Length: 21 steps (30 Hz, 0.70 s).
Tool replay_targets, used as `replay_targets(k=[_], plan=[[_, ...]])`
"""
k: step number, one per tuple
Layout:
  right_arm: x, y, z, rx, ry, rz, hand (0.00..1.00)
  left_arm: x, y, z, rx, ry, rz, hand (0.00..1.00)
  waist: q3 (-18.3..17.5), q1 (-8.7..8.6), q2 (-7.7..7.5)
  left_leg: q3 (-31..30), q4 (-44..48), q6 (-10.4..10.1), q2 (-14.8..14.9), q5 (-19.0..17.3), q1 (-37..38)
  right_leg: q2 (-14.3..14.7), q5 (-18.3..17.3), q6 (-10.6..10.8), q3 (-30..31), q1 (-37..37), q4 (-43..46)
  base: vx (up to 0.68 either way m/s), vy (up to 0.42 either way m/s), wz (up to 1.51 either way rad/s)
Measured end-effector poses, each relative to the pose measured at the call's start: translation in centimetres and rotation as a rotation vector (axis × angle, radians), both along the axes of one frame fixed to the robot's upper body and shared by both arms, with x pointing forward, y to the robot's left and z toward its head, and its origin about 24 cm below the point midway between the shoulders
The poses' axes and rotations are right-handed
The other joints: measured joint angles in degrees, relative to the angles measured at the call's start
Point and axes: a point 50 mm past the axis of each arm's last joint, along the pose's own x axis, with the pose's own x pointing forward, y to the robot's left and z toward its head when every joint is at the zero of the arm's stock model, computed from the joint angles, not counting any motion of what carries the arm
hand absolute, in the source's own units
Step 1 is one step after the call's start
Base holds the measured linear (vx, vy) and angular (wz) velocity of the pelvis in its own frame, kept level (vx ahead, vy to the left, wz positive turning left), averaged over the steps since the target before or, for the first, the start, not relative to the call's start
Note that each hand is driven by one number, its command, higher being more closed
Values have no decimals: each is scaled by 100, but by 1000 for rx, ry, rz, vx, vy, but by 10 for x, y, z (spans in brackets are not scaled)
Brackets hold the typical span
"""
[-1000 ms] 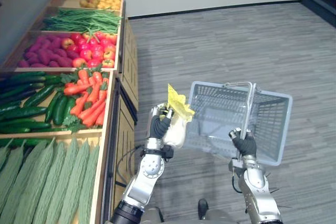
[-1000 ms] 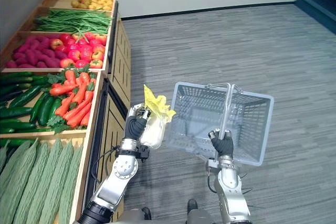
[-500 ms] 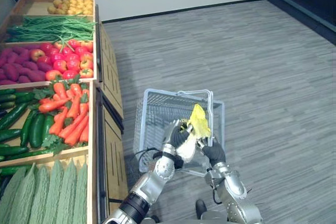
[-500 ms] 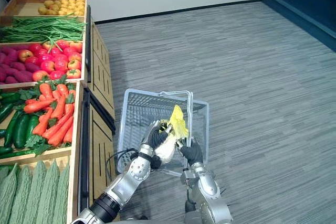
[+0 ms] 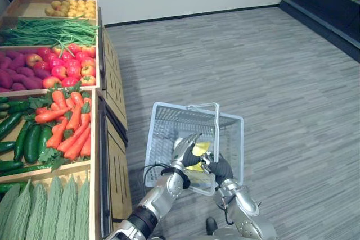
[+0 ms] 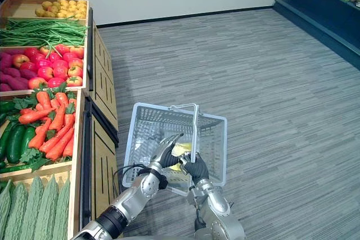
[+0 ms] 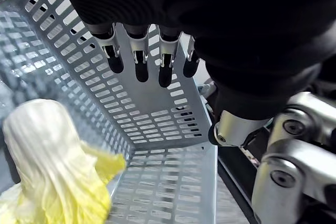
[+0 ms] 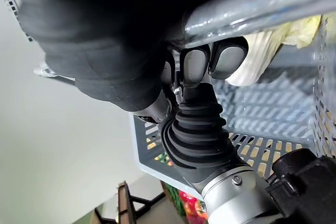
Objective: Pick vegetable in the basket
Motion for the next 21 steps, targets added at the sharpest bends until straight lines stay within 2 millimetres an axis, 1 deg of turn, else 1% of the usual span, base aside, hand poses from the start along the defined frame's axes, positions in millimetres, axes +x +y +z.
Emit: replay_targets(k=[3,6,8,9,11,13,15,16,17,21], plan=[[-1,-6,-2,-9,5,-30,100,-4,0,6,-45,-13,12,0,-1,2,0,-100,-48,8,-17,48,-12,-17,1,3,-101,16,2,-29,-10,16],[-3,-21,-6,-65,12,-99,100,-10,8,18,-155,-41,68,0,-3,16,-1,-187,-161,10,-46,129,-8,-38,5,12,-158,15,1,-28,-7,15],[-4,-34,-11,-136,22,-163,100,-15,15,30,-250,-73,109,0,-7,26,-7,-245,-209,0,-48,153,-14,-39,12,25,-216,15,3,-33,-10,14],[-6,-44,-14,-179,32,-208,100,-17,20,39,-312,-97,138,0,-10,96,-2,-252,-232,-1,-51,153,-26,-41,6,34,-255,19,2,-44,-15,7],[-10,-55,-17,-227,48,-253,100,-19,26,45,-369,-111,164,0,-16,157,4,-261,-289,-11,-61,160,-27,-48,-8,55,-271,19,2,-42,-12,5],[-11,-69,-19,-285,59,-309,100,-23,39,51,-434,-131,220,0,-25,161,9,-315,-434,5,-94,225,-18,-70,-36,93,-330,20,1,-28,-11,16],[-14,-89,-24,-366,87,-393,100,-28,54,55,-501,-149,282,0,-35,162,24,-402,-593,-2,-140,329,9,-88,-77,152,-452,20,5,4,-16,22],[-15,-94,-25,-382,92,-413,100,-30,57,56,-521,-149,294,0,-39,167,29,-408,-617,-9,-142,345,34,-88,-77,152,-468,20,5,46,-6,14],[-17,-104,-26,-419,106,-458,100,-35,67,55,-564,-148,337,0,-43,191,34,-425,-606,11,-142,376,67,-89,-76,152,-503,31,10,46,5,7],[-23,-118,-33,-490,144,-503,100,-43,88,51,-585,-145,424,0,-115,237,48,-491,-547,20,-137,366,-31,-101,-75,154,-583,33,18,13,14,9]])
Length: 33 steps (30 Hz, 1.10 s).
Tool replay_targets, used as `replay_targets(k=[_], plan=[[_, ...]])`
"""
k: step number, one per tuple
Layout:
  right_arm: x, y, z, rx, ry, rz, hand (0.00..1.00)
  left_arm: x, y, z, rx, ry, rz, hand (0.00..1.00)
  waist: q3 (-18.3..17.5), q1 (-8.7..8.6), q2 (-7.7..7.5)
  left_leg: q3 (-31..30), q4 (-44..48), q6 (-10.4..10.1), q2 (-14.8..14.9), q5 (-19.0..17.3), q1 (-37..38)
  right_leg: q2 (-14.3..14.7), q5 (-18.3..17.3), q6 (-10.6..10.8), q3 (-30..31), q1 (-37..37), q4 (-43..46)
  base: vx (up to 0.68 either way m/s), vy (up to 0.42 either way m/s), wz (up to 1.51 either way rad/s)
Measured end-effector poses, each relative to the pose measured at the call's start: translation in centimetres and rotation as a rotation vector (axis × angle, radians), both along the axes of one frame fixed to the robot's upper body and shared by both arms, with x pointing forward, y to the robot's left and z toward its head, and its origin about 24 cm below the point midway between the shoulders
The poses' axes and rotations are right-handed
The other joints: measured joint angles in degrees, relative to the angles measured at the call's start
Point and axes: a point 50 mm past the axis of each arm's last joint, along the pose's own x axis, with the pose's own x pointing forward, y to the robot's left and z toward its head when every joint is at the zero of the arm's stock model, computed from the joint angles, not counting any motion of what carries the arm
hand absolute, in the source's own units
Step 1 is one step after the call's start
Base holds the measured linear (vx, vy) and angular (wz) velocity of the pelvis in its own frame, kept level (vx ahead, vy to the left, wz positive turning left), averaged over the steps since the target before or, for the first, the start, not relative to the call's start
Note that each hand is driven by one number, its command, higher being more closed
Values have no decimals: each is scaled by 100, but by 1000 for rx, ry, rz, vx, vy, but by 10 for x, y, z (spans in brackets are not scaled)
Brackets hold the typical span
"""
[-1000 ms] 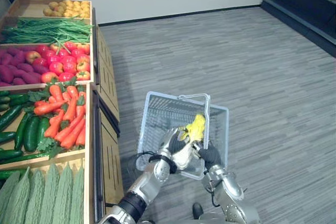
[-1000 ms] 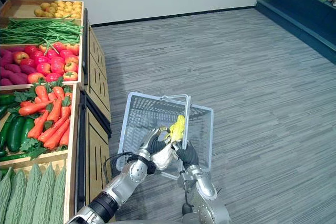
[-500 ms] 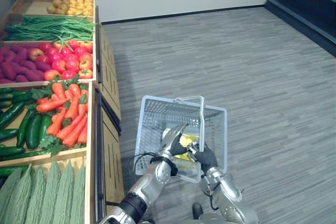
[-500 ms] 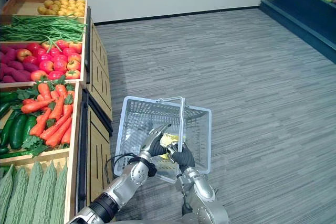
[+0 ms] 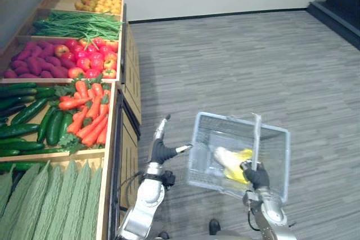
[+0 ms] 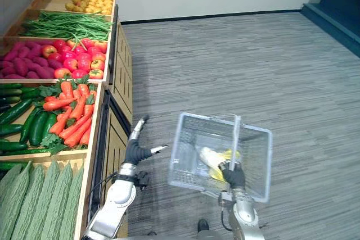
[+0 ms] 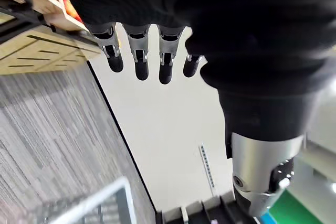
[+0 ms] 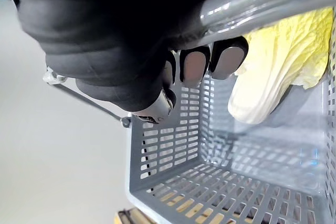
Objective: Pick vegetable in the basket
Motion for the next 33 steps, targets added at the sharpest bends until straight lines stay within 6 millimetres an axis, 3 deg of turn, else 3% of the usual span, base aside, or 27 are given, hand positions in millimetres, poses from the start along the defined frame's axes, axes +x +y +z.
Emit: replay_targets(k=[2,6,10,11,13,14,15,17,19,21,22,23,24,25,26,27,29,31,33], plan=[[-6,-9,-9,-23,48,-39,100,-5,9,-4,-12,17,40,0,-35,94,6,-13,52,13,6,-90,-25,-10,0,1,-3,8,-1,2,27,4],[-14,-11,-22,-42,115,-67,100,-16,21,-3,-39,17,102,0,-34,105,11,-49,264,43,14,-266,-151,-27,-1,6,-19,4,13,-5,22,5],[-18,-14,-32,-59,170,-90,100,-18,24,-2,-97,9,159,0,74,162,149,-47,955,94,101,-718,-330,-68,-436,469,-244,-444,1181,-18,19,-1],[-17,-14,-31,-69,169,-85,100,-18,26,-2,-100,8,169,0,168,150,197,-74,1176,141,112,-872,-338,-122,-600,461,-390,-700,1923,-41,46,3],[-16,-14,-31,-70,165,-84,100,-18,28,-1,-98,7,178,0,264,122,210,-127,1271,218,128,-945,-328,-202,-599,452,-516,-950,2533,5,41,19],[-12,-11,-30,-66,155,-81,100,-18,29,-1,-93,3,180,0,355,62,277,-261,1357,331,156,-1012,-273,-291,-802,138,-652,-1294,3227,36,29,32],[-11,-11,-29,-65,154,-79,100,-18,29,-1,-89,3,177,0,370,69,270,-286,1378,346,180,-1042,-299,-284,-961,-14,-681,-1371,3259,135,-16,33],[-4,-9,-26,-63,131,-72,100,-18,32,0,-81,-2,185,0,418,86,304,-391,1449,331,277,-1108,-383,-266,-1093,-79,-824,-1642,2955,174,-82,18],[9,-8,-19,-71,95,-60,100,-13,31,2,-97,-13,185,0,572,81,337,-568,1487,158,445,-1229,-394,-142,-956,7,-686,-1845,2161,210,-158,33],[12,-6,-16,-91,80,-44,100,-2,28,6,-95,-42,166,0,619,52,274,-845,1642,-190,603,-1574,-234,-38,-438,70,-340,-1892,1366,378,-279,59],[12,-5,-16,-93,81,-41,100,-2,28,7,-94,-45,166,0,595,45,203,-865,1675,-229,609,-1636,-187,-41,-439,58,-306,-1879,1335,522,-401,57],[11,-8,-16,-110,88,-36,100,-2,27,3,-99,-29,169,0,604,10,331,-974,1845,-374,791,-1830,-72,65,-112,24,-338,-1838,1646,504,-290,44],[12,-11,-14,-134,86,-21,100,-5,23,-3,-122,-2,174,0,567,39,595,-1146,2418,-374,1038,-1770,-202,290,-490,-165,-524,-1800,1941,601,-352,36],[14,-11,-13,-139,80,-15,100,-5,21,-2,-134,-4,175,0,566,57,607,-1228,2896,-332,1077,-1607,-399,343,-550,-226,-568,-1781,2050,506,-256,20],[16,-7,-9,-143,65,5,100,-6,17,-5,-156,8,181,0,581,101,637,-1339,4021,-292,1164,-1032,-899,442,-679,-366,-646,-1574,2067,392,-260,8],[17,-6,-8,-143,57,11,100,-7,16,-6,-164,12,184,0,592,116,631,-1312,4565,-284,1242,-779,-1169,477,-735,-417,-684,-1388,1984,501,-303,21],[15,-5,-4,-143,39,-6,100,-9,10,-9,-167,34,157,0,653,179,552,-783,5815,-253,1465,-797,-1657,542,-778,-491,-871,-387,1284,514,-260,33],[14,-12,5,-154,1,-47,100,-9,9,-9,-172,30,155,0,680,249,509,-185,5822,-88,1436,-945,-1906,526,-818,-553,-960,263,793,555,-192,33],[19,-18,12,-167,-34,-77,100,-7,11,-7,-169,22,166,0,666,282,547,138,5419,-90,1310,-1050,-2174,512,-852,-578,-1049,509,552,369,-49,24]])
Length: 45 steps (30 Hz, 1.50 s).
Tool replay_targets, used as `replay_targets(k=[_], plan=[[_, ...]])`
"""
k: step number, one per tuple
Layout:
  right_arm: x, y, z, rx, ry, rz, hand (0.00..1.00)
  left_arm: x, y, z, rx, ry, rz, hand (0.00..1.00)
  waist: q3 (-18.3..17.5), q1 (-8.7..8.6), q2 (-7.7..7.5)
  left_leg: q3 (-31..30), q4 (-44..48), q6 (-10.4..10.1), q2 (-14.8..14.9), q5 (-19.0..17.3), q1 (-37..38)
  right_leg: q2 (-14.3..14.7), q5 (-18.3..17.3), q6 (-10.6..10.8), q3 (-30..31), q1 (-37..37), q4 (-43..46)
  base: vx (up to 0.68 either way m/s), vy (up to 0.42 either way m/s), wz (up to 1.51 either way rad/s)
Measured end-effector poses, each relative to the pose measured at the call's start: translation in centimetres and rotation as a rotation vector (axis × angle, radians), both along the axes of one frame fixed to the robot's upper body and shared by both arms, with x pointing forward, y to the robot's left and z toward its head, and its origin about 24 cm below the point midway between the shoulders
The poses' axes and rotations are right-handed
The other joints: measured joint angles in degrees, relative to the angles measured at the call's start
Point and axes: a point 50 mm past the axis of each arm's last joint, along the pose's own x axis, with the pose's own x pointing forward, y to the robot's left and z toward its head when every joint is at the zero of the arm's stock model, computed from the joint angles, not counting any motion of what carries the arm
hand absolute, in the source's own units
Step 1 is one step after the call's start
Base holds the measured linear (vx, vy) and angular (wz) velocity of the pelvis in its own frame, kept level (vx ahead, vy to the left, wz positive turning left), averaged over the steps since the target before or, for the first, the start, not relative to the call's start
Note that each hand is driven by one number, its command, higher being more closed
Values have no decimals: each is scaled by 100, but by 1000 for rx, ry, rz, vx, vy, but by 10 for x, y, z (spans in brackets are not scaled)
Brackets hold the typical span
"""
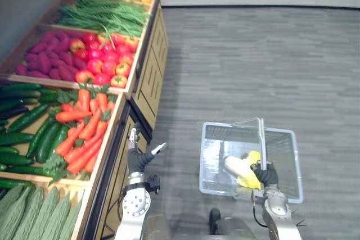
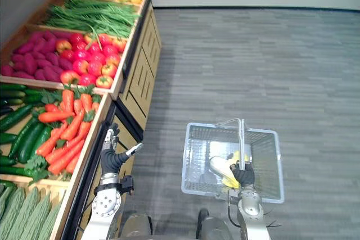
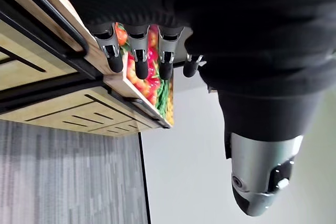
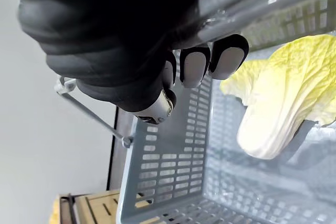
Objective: Pick vegetable in the basket
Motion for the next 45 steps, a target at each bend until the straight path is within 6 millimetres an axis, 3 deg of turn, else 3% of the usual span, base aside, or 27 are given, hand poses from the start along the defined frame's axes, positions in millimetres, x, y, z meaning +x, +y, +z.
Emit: replay_targets(k=[1,3,4,5,6,7,8,10,11,12,14,15,17,19,20,21,22,23,25,28,30,32,34,39,45], plan=[[3,-6,4,0,-19,-28,100,0,2,0,3,-1,10,0,1,14,0,353,-516,8,-79,-5,-169,-28,-16,3,-96,146,-118,464,18,36],[0,-16,5,-6,-26,-80,100,2,3,2,6,-8,12,0,4,60,-8,1262,-1445,50,-148,96,-220,-85,-169,213,-356,428,-165,403,35,50],[-7,-22,3,-16,-14,-106,100,2,3,3,7,-14,12,0,-37,65,56,2034,-2170,546,-196,741,-129,-50,-468,402,-493,620,-75,443,64,92],[-12,-24,-3,-7,17,-130,100,2,8,2,27,-7,15,0,-99,-20,-83,2499,-2202,1061,-257,353,80,-164,-840,507,-647,748,100,529,85,110],[-12,-25,-5,-4,26,-134,100,3,10,3,32,-11,20,0,-96,-55,-116,2541,-2195,1209,-332,219,90,-220,-917,533,-729,772,186,347,77,103],[-14,-24,-8,1,40,-140,100,3,13,3,36,-11,31,0,-83,-37,-191,2527,-2215,1227,-419,53,107,-265,-940,566,-763,789,260,326,99,69],[-15,-23,-13,18,62,-155,100,1,19,1,44,1,55,0,-75,14,-306,2497,-2311,1179,-578,-111,228,-362,-941,570,-763,826,419,412,126,62],[-18,-22,-21,39,103,-164,100,-7,26,-6,49,50,84,0,-52,52,-368,2309,-2590,1083,-898,-218,644,-605,-924,618,-879,738,1452,471,140,69],[-25,-22,-29,52,147,-173,100,-11,27,-9,53,68,84,0,-45,-14,-379,1990,-2847,1000,-1147,-266,1010,-864,-644,614,-951,448,2772,547,114,160],[-35,-21,-37,70,190,-191,100,-12,26,-9,54,68,81,0,-57,-189,-404,1480,-3058,990,-1326,-294,1374,-1025,-477,241,-651,-76,4335,557,70,161],[-39,-19,-40,81,200,-196,100,-12,27,-9,57,69,84,0,-67,-218,-383,1093,-3179,962,-1341,-319,1644,-856,-882,185,-225,-624,4810,505,-125,149],[-42,-17,-40,88,203,-200,100,-10,25,-8,59,62,77,0,-69,-208,-384,725,-3320,930,-1311,-302,1902,-684,-1098,118,101,-1117,4593,445,-156,131],[-46,-15,-39,97,195,-209,100,-7,21,-5,69,45,61,0,-76,-203,-390,313,-3308,912,-1232,-310,2032,-508,-1173,87,517,-1546,4106,364,-211,139],[-52,-13,-37,119,171,-226,100,-3,14,1,78,15,45,0,-121,-251,-425,-155,-3176,687,-1091,-395,2057,-168,-1146,233,1438,-1879,3309,393,-337,174],[-58,-11,-38,121,169,-236,100,-2,12,7,82,-11,36,0,-192,-257,-556,-452,-2936,334,-1076,-578,1919,-81,-817,438,2075,-1912,2465,266,-272,157],[-63,-10,-40,126,172,-245,100,-2,12,11,90,-31,34,0,-229,-254,-706,-531,-2808,93,-1131,-735,1880,-121,-241,651,2329,-1934,2110,418,-419,167],[-73,-16,-47,124,220,-273,100,-2,6,9,85,-24,21,0,-243,-151,-592,-850,-2671,-105,-889,-905,1871,20,-409,620,2077,-1885,2418,322,-328,120],[-78,-21,-48,114,233,-299,100,-3,0,9,80,-21,5,0,-286,-48,-526,-1035,-2684,-207,-777,-832,1786,46,-494,486,1793,-1837,2419,357,-387,109],[-90,-32,-48,87,245,-355,100,-2,-7,10,78,-31,-14,0,-330,-48,-412,-1275,-2819,-274,-686,-694,1625,10,-553,402,1364,-1818,2355,166,-259,105],[-103,-39,-50,79,274,-392,100,0,-10,13,66,-45,-11,0,-334,-69,-385,-1395,-3054,-287,-644,-357,1463,-144,-557,383,842,-1674,2225,45,-168,99],[-116,-39,-55,100,302,-427,100,3,-11,16,62,-62,-10,0,-300,-79,-457,-1068,-3064,-95,-575,-179,1357,-308,-541,356,503,-1491,2019,-29,-89,103],[-126,-38,-61,124,333,-454,100,4,-10,17,63,-64,-8,0,-273,-83,-507,-179,-3072,89,-361,-108,1287,-441,-475,304,177,-1317,1768,-94,-15,85],[-130,-35,-67,168,345,-487,100,3,-7,16,72,-62,0,0,-263,-50,-560,458,-3103,130,-149,-139,1274,-501,-384,353,57,-1292,1651,-131,49,52],[-126,-26,-72,217,344,-486,100,3,-1,16,117,-60,-8,0,-337,-38,-656,664,-3484,-221,-217,168,1277,-483,-27,485,153,-1131,1010,-79,80,11],[-134,-24,-80,230,393,-483,100,12,9,20,309,-75,-50,0,-504,-110,-807,693,-4354,-329,-534,710,1511,-505,143,474,335,-1123,674,38,16,4]])
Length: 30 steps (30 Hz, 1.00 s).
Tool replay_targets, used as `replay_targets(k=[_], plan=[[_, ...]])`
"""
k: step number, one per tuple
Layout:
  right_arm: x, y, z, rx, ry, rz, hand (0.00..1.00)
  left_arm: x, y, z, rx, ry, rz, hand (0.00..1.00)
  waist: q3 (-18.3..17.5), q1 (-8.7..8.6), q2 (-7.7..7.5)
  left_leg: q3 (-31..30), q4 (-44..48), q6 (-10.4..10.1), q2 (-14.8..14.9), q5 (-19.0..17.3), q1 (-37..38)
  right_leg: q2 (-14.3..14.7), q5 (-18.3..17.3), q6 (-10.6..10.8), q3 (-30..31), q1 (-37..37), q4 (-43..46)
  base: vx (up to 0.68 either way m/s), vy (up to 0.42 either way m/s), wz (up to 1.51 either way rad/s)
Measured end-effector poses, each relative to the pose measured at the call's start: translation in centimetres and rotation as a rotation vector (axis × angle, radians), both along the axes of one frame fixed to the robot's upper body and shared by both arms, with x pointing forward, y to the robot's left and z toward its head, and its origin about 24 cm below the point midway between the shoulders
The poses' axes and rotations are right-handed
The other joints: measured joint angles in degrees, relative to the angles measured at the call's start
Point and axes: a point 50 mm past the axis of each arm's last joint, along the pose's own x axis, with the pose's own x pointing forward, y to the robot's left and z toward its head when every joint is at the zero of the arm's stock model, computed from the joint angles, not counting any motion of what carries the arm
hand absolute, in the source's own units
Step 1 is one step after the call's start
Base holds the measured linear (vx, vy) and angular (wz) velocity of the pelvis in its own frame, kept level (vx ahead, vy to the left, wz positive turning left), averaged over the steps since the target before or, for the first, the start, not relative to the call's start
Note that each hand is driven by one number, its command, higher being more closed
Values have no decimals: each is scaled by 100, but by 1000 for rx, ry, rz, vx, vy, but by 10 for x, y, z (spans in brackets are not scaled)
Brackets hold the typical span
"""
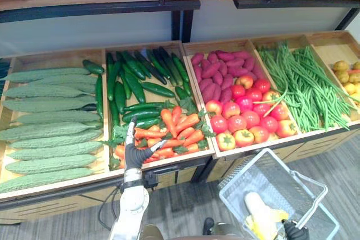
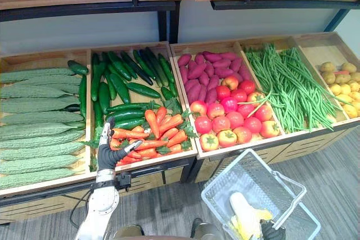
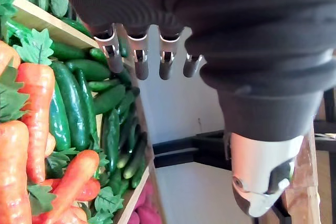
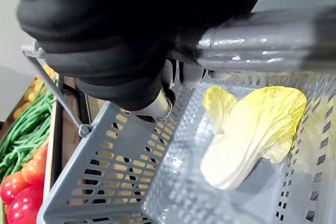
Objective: Pick vegetable in the basket
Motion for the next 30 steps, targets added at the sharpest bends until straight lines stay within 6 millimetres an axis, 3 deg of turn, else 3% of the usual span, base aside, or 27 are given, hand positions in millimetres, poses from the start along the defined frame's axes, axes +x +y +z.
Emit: replay_targets(k=[4,8,14,18,25,30], plan=[[0,-4,0,-8,6,24,100,16,7,-2,184,15,-25,0,-39,-129,-15,48,-578,-37,-113,357,282,33,22,-33,265,-4,-41,56,-9,-1],[16,-10,1,-16,-16,87,100,28,28,-19,432,125,-71,0,-39,-426,35,121,-1013,-33,-162,618,494,73,125,-92,351,-15,-132,-13,-12,-11],[36,-16,8,-47,-63,153,100,25,54,-35,680,255,-113,0,43,-430,165,319,-1139,26,-202,739,463,107,457,-46,590,-109,-495,-81,9,-19],[44,-19,11,-58,-81,185,100,19,64,-45,813,326,-148,0,118,-432,282,338,-1279,15,-284,766,416,91,487,10,729,-263,-560,-92,2,-13],[56,-17,15,-72,-103,214,100,17,76,-59,922,412,-161,0,194,-566,331,271,-1334,19,-347,823,190,74,648,59,776,-426,-738,11,2,-3],[71,-22,22,-98,-140,228,100,35,77,-50,1018,384,-171,0,463,-559,344,348,-1306,38,-382,833,93,57,682,68,892,-555,-737,54,12,-8]])
